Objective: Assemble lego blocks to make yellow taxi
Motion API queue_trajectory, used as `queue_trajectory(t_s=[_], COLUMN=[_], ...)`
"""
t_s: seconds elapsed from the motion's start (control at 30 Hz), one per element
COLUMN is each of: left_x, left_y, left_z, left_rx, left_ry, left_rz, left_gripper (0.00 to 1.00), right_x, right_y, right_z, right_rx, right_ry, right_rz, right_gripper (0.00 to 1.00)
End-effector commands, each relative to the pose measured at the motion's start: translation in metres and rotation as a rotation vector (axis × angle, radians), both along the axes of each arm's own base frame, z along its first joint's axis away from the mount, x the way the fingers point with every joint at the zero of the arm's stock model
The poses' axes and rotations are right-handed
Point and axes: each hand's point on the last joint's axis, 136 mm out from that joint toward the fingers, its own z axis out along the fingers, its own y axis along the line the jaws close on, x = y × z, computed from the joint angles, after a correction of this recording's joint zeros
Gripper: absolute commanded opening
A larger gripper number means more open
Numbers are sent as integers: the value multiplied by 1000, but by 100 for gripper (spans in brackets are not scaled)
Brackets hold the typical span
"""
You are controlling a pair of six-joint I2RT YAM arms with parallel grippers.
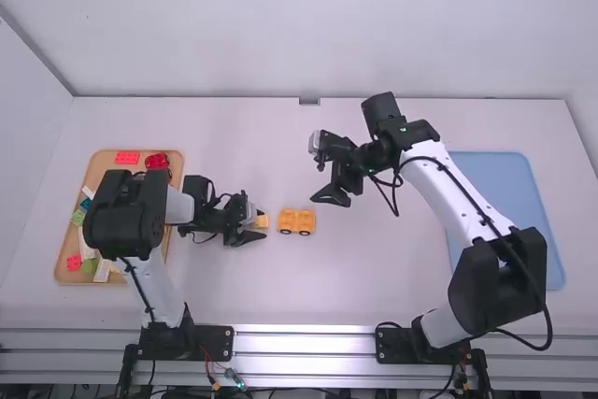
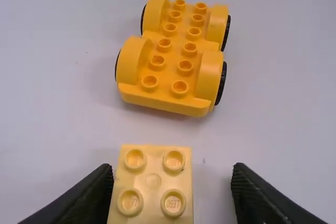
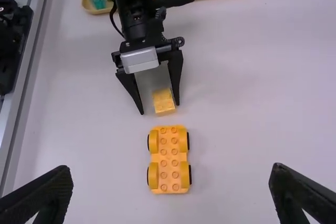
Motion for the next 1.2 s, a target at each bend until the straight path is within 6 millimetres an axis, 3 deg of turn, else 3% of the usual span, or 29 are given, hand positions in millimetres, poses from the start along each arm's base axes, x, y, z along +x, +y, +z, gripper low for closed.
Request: queue_trajectory(t_s=[0.0,0.23,0.47,0.77,1.1,1.17], left_x=[-4,-1,-10,-6,-3,-3], left_y=[11,24,18,11,9,8], left_z=[-19,-16,-6,4,0,0], left_rx=[88,79,19,-49,-50,-50], left_ry=[68,108,37,-21,-34,-43], left_rz=[35,67,0,-12,28,24], left_gripper=[61,62,61,52,53,49], right_x=[4,4,4,4,3,3], right_y=[2,2,2,2,2,2], right_z=[5,5,5,5,5,5], right_rx=[8,8,9,10,10,10], right_ry=[-6,-6,-13,-11,-7,-7], right_rz=[-1,-1,4,4,5,6], right_gripper=[99,99,98,99,99,99])
